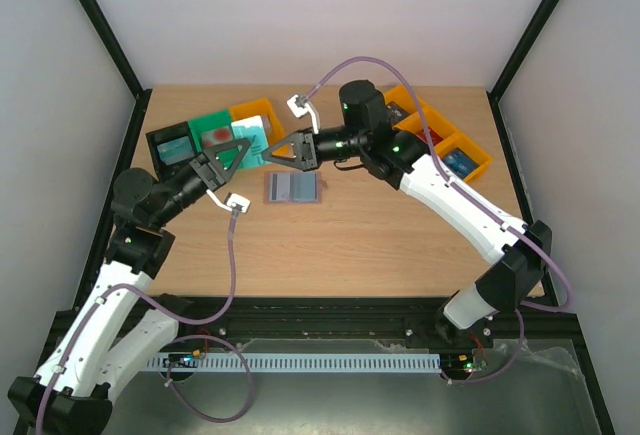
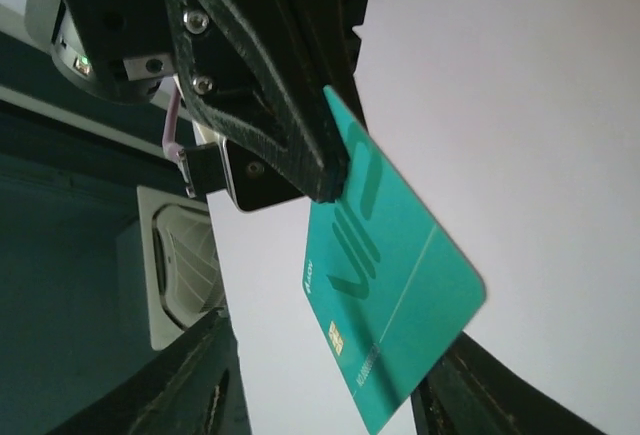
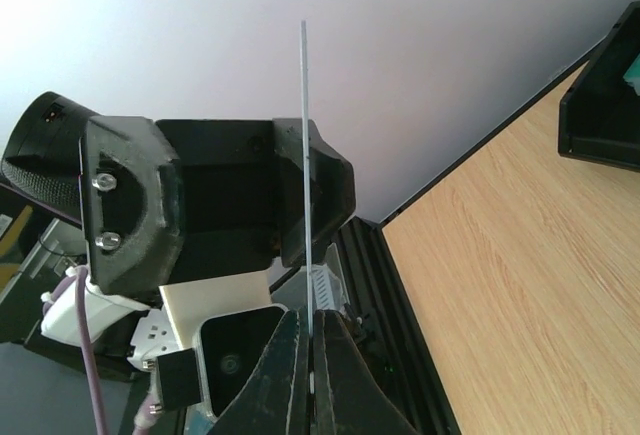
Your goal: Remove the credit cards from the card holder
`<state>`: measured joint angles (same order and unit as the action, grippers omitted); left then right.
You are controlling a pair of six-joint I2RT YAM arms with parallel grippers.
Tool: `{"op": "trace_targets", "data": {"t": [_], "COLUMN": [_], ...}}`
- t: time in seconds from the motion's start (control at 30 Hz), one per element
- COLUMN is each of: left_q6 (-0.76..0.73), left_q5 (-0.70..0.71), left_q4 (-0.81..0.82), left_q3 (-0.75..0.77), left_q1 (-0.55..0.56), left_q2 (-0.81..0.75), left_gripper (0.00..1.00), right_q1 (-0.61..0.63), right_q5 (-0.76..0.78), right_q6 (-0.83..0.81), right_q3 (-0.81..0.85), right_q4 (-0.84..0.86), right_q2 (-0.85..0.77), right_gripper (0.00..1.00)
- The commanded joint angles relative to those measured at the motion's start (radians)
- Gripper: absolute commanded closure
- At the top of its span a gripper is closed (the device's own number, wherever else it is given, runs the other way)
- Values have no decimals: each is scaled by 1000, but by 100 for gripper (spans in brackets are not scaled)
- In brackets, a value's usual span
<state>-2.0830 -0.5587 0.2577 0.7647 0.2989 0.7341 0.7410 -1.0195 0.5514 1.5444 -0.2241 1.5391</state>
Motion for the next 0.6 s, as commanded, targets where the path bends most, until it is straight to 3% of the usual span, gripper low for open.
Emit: {"op": "trace_targets", "data": {"t": [0.0, 0.17, 0.3, 0.43, 0.57], "left_q6": [-17, -17, -17, 49, 132], "left_q5": [-15, -12, 13, 128, 360], "left_q4": [31, 12, -35, -107, -227], "left_q3": [-3, -6, -17, -21, 12], "left_q1": [11, 16, 17, 17, 18], "left_q2": [-1, -16, -36, -41, 2], "left_gripper": [60, 97, 98, 98, 98], "right_q1": [16, 18, -1, -82, -149], "right_q5": [-38, -40, 4, 140, 474], "right_q6": [15, 5, -4, -37, -150], "right_q3": [9, 17, 16, -6, -2], "right_q4": [15, 15, -1, -68, -227], "right_q2": [19, 24, 24, -16, -64], "right_gripper": [98, 98, 98, 72, 49]}}
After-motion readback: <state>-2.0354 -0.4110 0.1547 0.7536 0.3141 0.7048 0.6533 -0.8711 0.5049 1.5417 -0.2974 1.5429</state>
